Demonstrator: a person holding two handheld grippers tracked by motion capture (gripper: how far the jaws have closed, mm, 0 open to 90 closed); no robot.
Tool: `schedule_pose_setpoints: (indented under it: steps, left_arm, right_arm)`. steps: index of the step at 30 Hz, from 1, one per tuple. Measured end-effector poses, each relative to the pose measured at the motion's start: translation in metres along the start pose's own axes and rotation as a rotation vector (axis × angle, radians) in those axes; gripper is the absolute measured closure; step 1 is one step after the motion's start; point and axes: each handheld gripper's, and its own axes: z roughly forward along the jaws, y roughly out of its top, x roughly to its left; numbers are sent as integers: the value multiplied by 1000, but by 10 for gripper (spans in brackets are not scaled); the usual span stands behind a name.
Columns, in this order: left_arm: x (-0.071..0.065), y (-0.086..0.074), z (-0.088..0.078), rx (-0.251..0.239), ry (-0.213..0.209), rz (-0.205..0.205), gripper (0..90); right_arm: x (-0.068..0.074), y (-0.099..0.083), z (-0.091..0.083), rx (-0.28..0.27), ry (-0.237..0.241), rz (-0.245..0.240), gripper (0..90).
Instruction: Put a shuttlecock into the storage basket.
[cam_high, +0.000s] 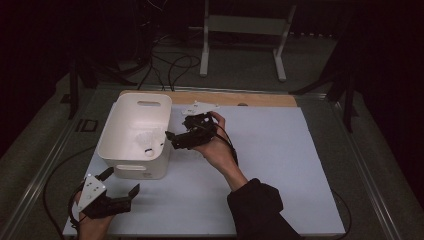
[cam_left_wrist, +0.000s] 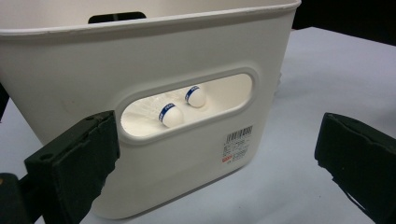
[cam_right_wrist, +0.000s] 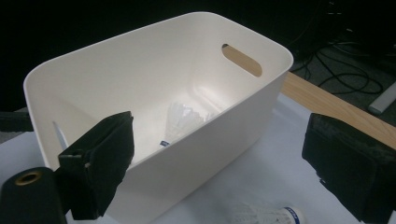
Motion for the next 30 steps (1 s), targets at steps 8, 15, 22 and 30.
schedule_pose_setpoints:
  steps: [8,15,22,30]
  left_arm:
    - [0,0,0,1,1,1,8]
    - [0,0,0,2,1,2,8]
    - [0,0,0,2,2,2,8]
    - [0,0,0,0,0,-2,8]
  right_arm:
    - [-4,-4,0,9,-13,13,89]
    - [-8,-9,1,19,-25,23,89]
    - [-11,-14,2,23,-31,32,89]
    - [-15,-20,4,38,-46,40,89]
